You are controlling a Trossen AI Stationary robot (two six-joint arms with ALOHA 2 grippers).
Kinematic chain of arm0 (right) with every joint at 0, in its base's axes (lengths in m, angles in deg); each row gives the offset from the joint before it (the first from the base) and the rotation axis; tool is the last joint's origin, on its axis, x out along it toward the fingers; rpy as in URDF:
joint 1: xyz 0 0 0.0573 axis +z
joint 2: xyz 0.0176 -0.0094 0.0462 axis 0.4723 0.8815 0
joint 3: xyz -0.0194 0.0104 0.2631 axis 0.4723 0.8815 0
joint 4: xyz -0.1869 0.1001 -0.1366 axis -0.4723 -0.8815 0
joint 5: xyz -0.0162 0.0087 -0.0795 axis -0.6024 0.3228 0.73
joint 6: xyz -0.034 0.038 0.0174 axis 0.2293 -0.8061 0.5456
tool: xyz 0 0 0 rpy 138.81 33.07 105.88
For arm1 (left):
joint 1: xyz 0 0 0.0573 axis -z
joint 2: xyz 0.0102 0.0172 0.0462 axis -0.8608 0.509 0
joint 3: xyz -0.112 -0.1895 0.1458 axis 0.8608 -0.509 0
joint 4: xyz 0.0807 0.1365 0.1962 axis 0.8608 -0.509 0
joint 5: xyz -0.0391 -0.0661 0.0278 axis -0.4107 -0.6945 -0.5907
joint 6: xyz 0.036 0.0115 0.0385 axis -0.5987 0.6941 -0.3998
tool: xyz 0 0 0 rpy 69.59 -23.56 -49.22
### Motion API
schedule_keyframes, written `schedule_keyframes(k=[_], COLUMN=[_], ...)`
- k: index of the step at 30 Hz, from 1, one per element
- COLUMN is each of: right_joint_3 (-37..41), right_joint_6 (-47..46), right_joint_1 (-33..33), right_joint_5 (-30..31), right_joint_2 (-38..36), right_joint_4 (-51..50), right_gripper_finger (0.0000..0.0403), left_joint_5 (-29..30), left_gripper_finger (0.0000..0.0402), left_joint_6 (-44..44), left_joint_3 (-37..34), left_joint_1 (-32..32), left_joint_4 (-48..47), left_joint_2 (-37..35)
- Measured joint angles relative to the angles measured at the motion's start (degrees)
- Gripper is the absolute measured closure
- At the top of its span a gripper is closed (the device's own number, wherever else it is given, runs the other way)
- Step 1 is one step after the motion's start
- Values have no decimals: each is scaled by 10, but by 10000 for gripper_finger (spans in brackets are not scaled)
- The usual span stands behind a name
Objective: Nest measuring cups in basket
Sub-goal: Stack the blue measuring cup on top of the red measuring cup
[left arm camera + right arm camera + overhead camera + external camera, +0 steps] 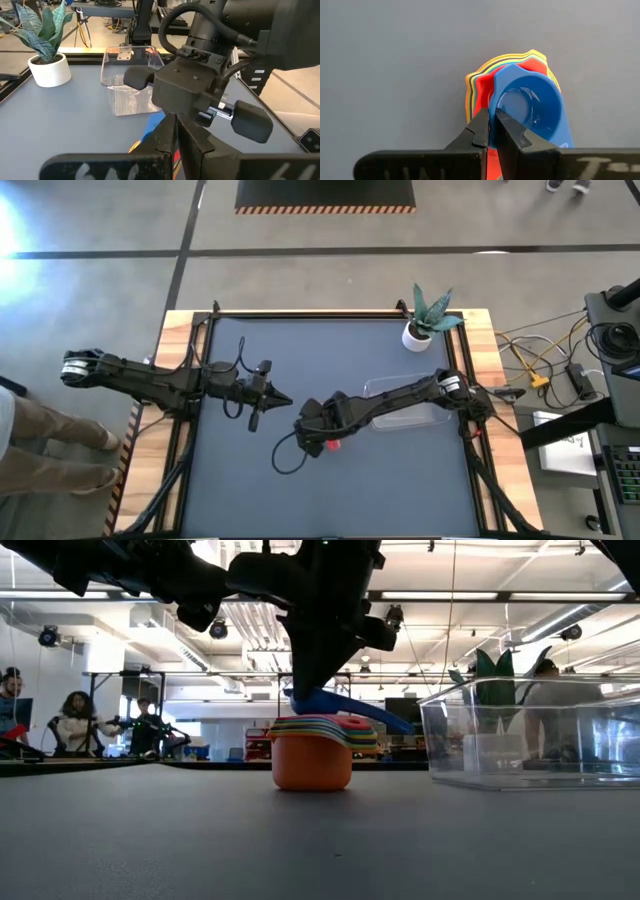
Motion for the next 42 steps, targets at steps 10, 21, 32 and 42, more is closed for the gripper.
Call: schedule_keyframes(k=[10,21,32,42], right_joint_3=[15,-7,-16,-13], right_joint_6=[11,34,41,59], right_joint_1=[-6,-6,0,4], right_joint_5=[-26,-36,-43,58], right_joint_2=[0,0,-1,-68], right_joint_4=[27,36,31,-103], right_gripper_finger=[392,303,197,185], left_joint_5=[0,0,0,-2], left_gripper_finger=[402,402,402,402], left_joint_6=[0,0,4,9], left_joint_3=[0,0,0,0], left_joint_1=[0,0,0,0], left_joint_4=[0,0,-1,9], left_joint_2=[0,0,1,34])
